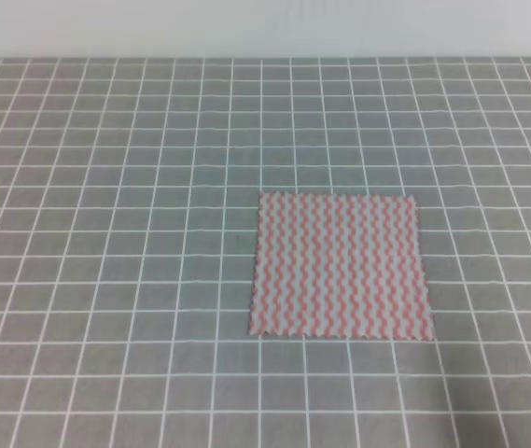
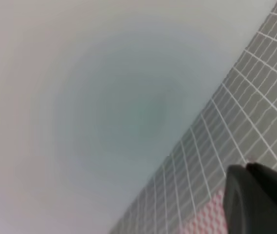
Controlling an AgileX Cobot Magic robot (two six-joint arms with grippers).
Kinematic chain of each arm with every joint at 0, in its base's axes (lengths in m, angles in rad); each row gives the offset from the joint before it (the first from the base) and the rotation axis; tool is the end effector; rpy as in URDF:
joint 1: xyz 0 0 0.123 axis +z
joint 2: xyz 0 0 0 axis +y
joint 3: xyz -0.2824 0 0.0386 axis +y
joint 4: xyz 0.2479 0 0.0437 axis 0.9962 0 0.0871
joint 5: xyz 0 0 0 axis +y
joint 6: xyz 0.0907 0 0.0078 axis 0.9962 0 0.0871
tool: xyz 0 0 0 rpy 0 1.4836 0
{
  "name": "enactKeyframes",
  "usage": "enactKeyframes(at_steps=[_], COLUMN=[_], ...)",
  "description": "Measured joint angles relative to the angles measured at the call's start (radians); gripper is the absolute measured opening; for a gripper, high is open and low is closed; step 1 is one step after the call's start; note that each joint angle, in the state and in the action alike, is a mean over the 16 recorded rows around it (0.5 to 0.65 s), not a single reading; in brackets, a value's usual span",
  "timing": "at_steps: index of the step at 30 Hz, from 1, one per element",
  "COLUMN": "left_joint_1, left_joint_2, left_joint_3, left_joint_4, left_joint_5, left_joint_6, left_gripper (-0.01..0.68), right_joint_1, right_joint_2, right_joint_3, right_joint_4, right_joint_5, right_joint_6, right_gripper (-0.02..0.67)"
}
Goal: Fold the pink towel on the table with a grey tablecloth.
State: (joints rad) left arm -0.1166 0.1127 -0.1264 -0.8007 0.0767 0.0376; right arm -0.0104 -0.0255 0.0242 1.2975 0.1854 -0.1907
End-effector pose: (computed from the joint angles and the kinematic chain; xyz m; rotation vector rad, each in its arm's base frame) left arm 0.0608 -0.0123 0.2444 -0.4544 1.5028 -0.7387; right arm 0.0542 0.0157 0.2018 0.7250 1.4498 0.9938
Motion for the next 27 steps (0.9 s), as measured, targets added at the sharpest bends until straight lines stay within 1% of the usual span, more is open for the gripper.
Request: enactKeyframes(at_steps=[4,9,14,16,20,27], left_joint_1=[0.0,-0.008,-0.045,-0.071,-0.139,-0.26], left_joint_2=[0.166,0.438,0.703,0.785,0.911,1.036], left_joint_3=[-0.102,-0.25,-0.38,-0.422,-0.482,-0.518], left_joint_4=[0.003,0.0,-0.004,-0.006,-0.01,-0.008], left_joint_5=[0.06,0.158,0.247,0.271,0.29,0.249], left_joint_6=[0.137,0.343,0.508,0.561,0.629,0.669], left_gripper=[-0.001,-0.001,-0.001,-0.001,-0.001,-0.001], right_joint_1=[0.007,0.016,0.019,0.019,0.019,0.024], right_joint_2=[0.017,0.089,0.205,0.253,0.394,0.714], right_joint_3=[-0.006,-0.043,-0.105,-0.132,-0.215,-0.423], right_joint_4=[-0.025,-0.096,-0.13,-0.135,-0.167,-0.25], right_joint_5=[0.085,0.198,0.242,0.245,0.288,0.405], right_joint_6=[-0.081,-0.164,-0.188,-0.196,-0.266,-0.371], right_gripper=[-0.016,-0.016,-0.016,-0.016,-0.016,-0.017])
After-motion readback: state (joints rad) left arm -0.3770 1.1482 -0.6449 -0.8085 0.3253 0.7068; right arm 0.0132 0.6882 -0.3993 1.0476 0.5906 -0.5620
